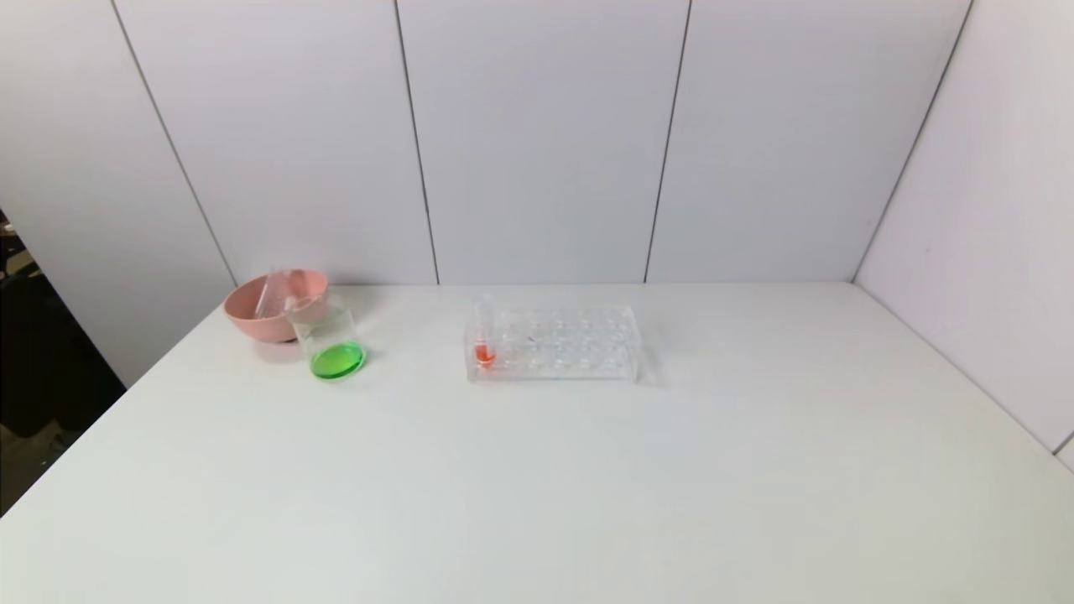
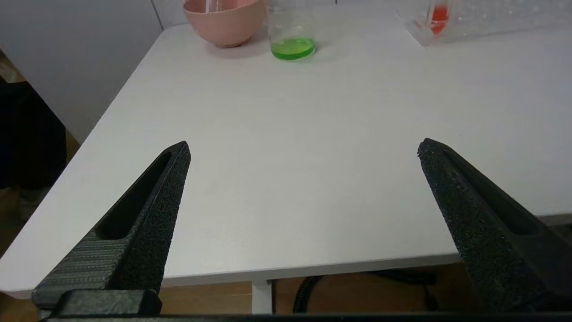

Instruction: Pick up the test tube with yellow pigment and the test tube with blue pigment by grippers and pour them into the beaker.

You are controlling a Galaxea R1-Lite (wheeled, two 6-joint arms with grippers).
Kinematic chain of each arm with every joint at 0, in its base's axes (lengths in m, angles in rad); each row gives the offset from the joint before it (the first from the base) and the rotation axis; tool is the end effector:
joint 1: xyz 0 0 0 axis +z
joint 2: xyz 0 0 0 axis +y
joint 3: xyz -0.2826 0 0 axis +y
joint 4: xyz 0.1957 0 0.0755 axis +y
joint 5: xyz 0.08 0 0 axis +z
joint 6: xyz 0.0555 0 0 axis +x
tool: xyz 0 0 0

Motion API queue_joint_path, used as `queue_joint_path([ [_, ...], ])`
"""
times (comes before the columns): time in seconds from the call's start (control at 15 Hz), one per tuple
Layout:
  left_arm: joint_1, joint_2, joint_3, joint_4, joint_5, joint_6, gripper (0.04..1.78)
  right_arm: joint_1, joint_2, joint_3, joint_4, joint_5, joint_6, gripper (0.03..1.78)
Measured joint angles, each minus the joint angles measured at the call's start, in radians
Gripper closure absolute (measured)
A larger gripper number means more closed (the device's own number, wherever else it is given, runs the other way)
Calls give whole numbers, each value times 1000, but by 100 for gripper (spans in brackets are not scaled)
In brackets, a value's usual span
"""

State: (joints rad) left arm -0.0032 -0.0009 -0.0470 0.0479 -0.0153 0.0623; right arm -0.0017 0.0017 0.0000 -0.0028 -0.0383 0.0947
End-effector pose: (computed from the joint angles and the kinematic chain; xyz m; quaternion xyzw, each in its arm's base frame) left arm 0.0448 -0.0010 0.0845 0.0311 -0.0003 -0.0092 0.9995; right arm 0.0487 -0.0022 0.0758 0.0473 -0.0015 -0.0200 0.9987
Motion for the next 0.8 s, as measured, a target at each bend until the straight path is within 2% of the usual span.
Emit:
queue_joint_path([
  [0.2, 0, 0, 34, -31, 13, -99, 4, 0, 0, 0, 0, 0, 0, 10],
  [0.8, 0, 0, 47, -60, 43, -150, 4, 0, 0, 0, 0, 0, 0, 10],
])
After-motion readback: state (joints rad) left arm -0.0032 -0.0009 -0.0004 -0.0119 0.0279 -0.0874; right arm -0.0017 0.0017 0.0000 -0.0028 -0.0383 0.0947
